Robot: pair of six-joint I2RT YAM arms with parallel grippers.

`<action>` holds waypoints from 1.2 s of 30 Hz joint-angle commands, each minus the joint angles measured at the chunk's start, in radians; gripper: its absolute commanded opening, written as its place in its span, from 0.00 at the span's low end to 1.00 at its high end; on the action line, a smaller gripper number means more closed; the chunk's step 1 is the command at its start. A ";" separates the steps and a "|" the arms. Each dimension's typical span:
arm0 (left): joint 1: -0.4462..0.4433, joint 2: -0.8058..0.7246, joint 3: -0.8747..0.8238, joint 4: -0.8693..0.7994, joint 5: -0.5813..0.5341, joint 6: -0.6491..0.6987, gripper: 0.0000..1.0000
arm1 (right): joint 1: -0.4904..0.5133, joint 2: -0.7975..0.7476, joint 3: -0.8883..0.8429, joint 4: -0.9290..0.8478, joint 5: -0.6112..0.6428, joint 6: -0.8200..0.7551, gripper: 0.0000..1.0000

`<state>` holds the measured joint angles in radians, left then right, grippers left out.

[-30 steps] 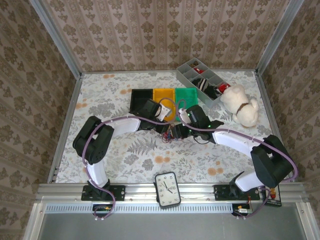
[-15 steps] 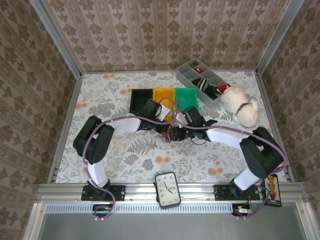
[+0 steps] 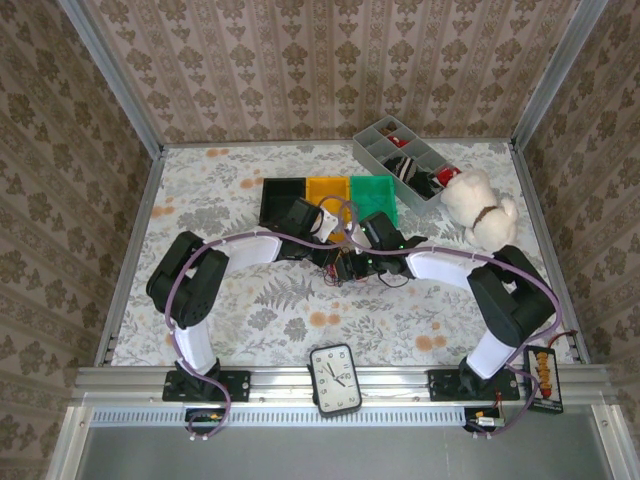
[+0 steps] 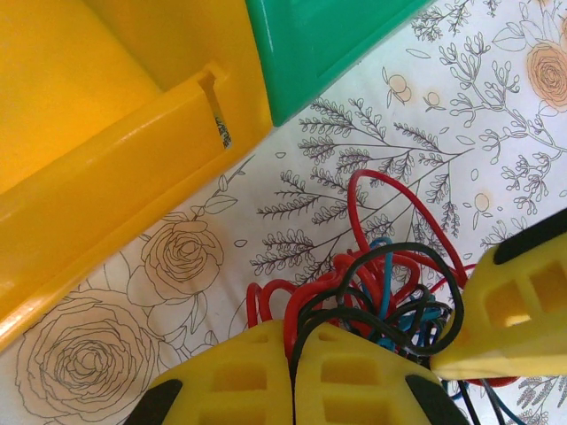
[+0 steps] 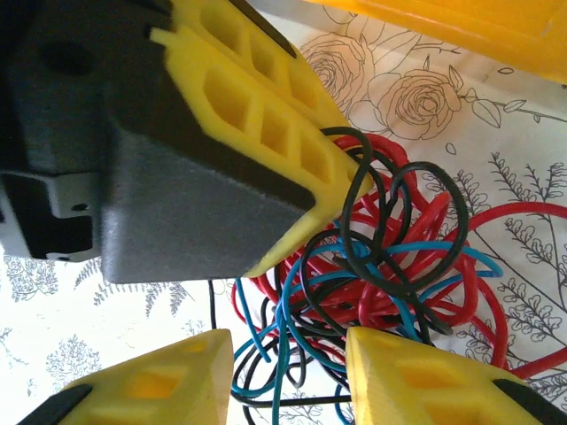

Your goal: Untangle the cables

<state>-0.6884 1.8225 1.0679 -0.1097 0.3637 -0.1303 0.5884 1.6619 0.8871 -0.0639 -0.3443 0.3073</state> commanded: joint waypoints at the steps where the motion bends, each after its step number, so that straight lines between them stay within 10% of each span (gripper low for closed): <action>1: -0.010 0.013 0.020 -0.016 0.030 0.027 0.00 | 0.013 0.031 0.036 -0.044 0.041 -0.037 0.40; 11: -0.010 0.023 0.027 -0.025 0.034 0.027 0.00 | 0.001 -0.088 -0.043 -0.029 0.139 -0.025 0.02; 36: -0.010 0.032 0.018 -0.037 0.019 0.016 0.00 | -0.573 -0.464 -0.379 -0.045 0.337 0.392 0.00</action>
<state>-0.6941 1.8507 1.0786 -0.1143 0.3885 -0.1272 0.0494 1.2247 0.5129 -0.0532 -0.0769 0.6605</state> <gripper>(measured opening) 0.058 0.046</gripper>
